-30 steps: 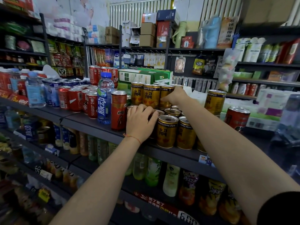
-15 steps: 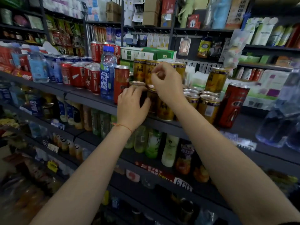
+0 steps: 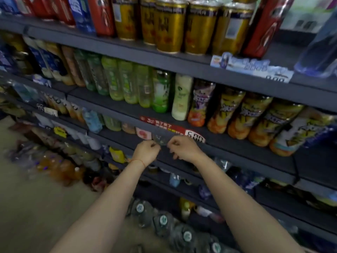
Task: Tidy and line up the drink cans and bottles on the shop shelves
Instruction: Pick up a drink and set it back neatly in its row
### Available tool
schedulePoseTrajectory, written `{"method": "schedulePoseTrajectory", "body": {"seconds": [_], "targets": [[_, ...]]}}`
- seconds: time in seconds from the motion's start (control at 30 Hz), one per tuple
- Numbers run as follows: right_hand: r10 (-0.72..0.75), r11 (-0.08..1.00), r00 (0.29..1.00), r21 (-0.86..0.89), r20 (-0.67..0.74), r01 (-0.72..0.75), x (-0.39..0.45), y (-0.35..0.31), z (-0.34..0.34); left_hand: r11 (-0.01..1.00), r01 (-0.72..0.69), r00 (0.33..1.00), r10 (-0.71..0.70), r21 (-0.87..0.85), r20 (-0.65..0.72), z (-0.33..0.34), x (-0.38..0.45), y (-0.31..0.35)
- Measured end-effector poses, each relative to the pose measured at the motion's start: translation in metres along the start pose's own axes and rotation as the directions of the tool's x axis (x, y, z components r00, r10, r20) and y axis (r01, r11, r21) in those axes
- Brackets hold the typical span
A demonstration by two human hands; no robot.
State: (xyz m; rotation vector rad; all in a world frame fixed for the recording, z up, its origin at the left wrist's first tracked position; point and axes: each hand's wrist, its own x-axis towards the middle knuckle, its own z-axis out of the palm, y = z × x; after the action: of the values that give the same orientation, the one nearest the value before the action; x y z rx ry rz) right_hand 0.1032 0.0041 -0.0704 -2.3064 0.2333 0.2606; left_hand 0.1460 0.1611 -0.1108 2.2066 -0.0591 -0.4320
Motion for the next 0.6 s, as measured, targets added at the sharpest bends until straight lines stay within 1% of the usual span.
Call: {"method": "schedulePoseTrajectory", "body": {"seconds": [0.03, 0.1, 0.17, 0.23, 0.3, 0.33, 0.4, 0.5, 0.6], "targets": [[0.002, 0.997, 1.000, -0.072, 0.005, -0.002, -0.003, 0.018, 0.005, 0.999, 0.036, 0.999, -0.035, -0.036, 0.035, 0.016, 0.001, -0.005], [0.003, 0.980, 0.999, -0.200, -0.046, -0.012, -0.011, 0.048, 0.012, 0.989, 0.111, 0.991, -0.102, -0.102, 0.088, 0.044, -0.001, -0.008], [-0.005, 0.953, 0.994, -0.302, -0.108, -0.028, -0.016, 0.072, 0.015, 0.968, 0.178, 0.979, -0.156, -0.176, 0.129, 0.068, -0.005, -0.006], [0.003, 0.920, 0.992, -0.389, -0.127, -0.053, -0.017, 0.098, 0.016, 0.948, 0.228, 0.967, -0.195, -0.224, 0.163, 0.089, -0.010, -0.004], [0.084, 0.884, 0.992, -0.453, -0.095, -0.118, -0.016, 0.125, 0.016, 0.930, 0.259, 0.959, -0.216, -0.261, 0.183, 0.105, -0.017, -0.005], [0.131, 0.872, 0.988, -0.465, -0.083, -0.155, -0.015, 0.135, 0.016, 0.922, 0.271, 0.957, -0.226, -0.275, 0.184, 0.112, -0.020, -0.007], [0.179, 0.860, 0.982, -0.475, -0.064, -0.187, -0.009, 0.153, 0.021, 0.912, 0.292, 0.952, -0.249, -0.289, 0.178, 0.124, -0.027, -0.011], [0.174, 0.895, 0.984, -0.410, -0.038, -0.174, 0.002, 0.167, 0.030, 0.899, 0.311, 0.949, -0.276, -0.307, 0.155, 0.136, -0.038, -0.016], [0.178, 0.925, 0.982, -0.333, -0.054, -0.186, 0.011, 0.171, 0.035, 0.895, 0.314, 0.949, -0.290, -0.318, 0.122, 0.142, -0.050, -0.019]]}}
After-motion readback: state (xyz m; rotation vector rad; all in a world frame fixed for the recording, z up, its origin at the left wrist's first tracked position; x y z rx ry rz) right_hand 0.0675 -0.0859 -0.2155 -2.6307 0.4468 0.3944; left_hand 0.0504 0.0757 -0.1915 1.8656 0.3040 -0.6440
